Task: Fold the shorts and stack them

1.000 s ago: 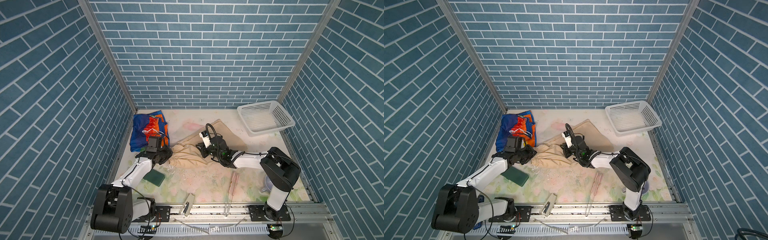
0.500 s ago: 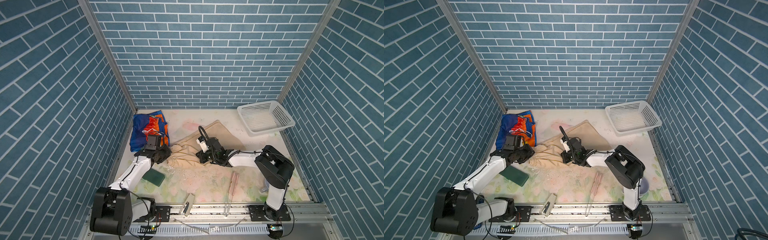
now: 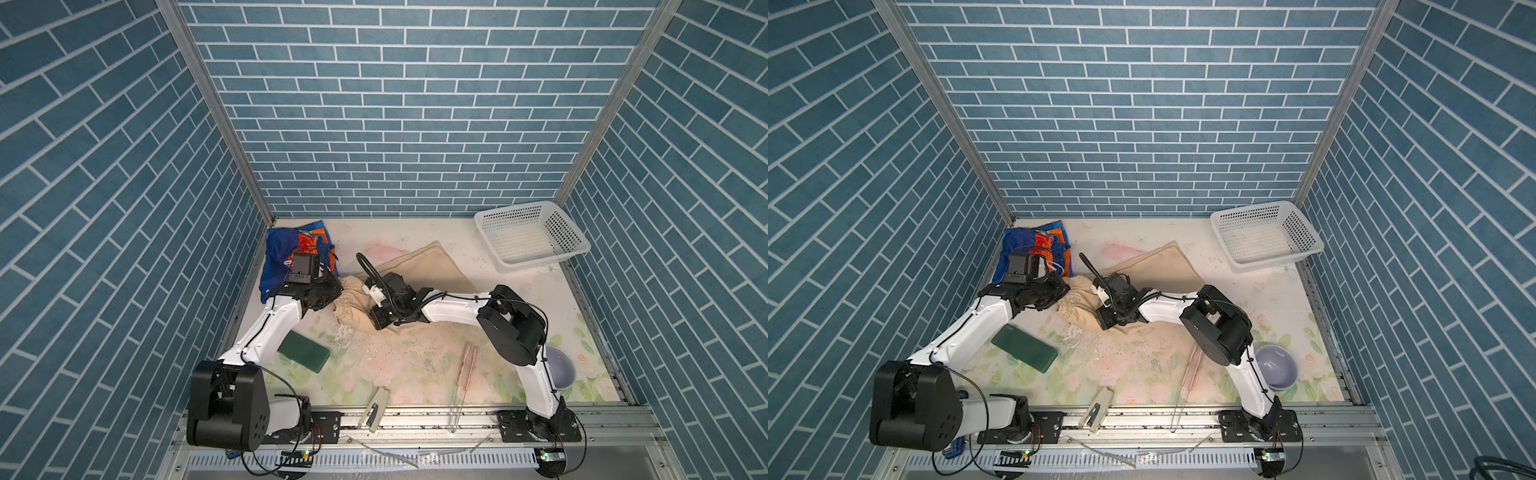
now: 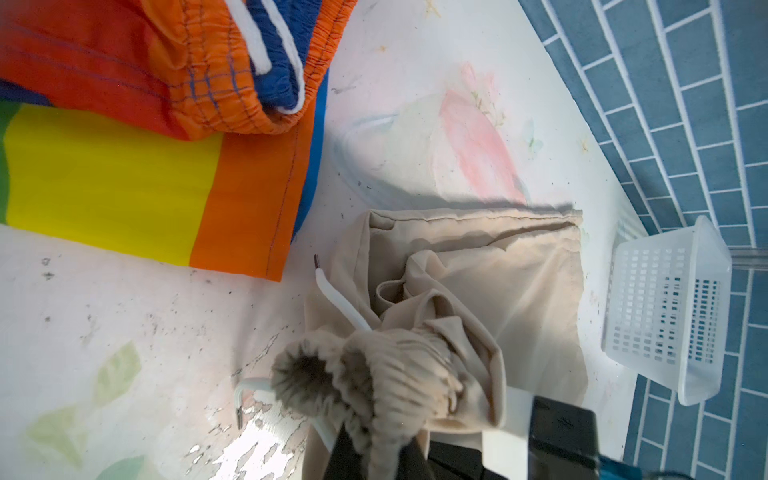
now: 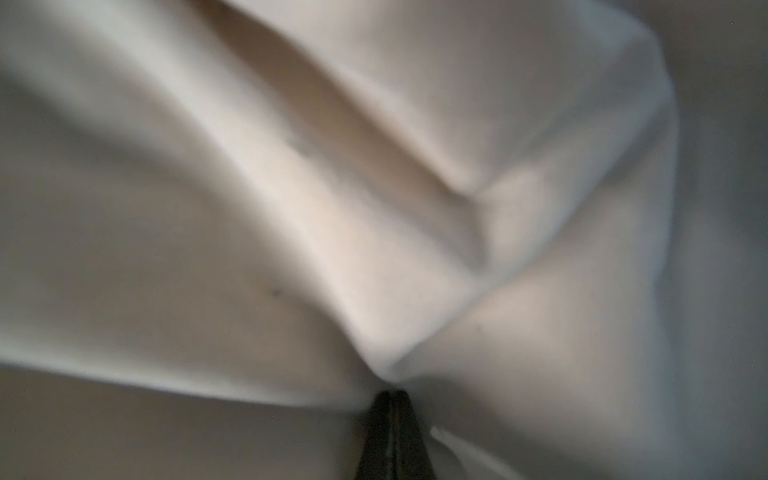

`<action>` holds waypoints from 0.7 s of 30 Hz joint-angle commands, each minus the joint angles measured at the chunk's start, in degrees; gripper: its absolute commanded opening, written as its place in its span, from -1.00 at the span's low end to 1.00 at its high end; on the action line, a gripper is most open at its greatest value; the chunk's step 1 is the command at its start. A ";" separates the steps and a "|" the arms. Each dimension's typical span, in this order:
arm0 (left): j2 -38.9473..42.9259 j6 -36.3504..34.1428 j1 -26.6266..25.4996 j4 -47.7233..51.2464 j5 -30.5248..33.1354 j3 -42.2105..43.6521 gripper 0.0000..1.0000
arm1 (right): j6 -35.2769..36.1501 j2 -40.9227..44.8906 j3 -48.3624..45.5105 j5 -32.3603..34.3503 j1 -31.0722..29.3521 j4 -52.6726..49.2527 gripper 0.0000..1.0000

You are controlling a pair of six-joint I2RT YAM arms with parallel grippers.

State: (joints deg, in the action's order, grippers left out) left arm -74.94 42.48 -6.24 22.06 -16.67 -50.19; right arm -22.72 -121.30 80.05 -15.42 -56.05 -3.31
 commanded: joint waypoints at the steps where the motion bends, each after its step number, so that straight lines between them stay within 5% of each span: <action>1: -0.56 -2.94 0.51 0.79 -1.91 -2.70 -0.79 | -6.00 0.06 -0.40 -6.93 3.41 2.75 -1.00; 10: -1.92 -7.12 0.88 5.44 -2.36 -6.46 -0.76 | -11.06 8.27 -7.11 -12.94 12.97 10.56 -1.00; 21: -3.55 -9.49 0.92 8.96 -2.77 -10.87 -0.76 | -20.84 0.94 -5.62 -19.10 13.44 18.63 -1.00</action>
State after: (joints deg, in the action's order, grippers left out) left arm -78.39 34.85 -5.74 28.91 -19.14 -58.65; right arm -37.91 -117.45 74.17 -31.24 -42.06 11.46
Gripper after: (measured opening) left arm 0.136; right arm 0.043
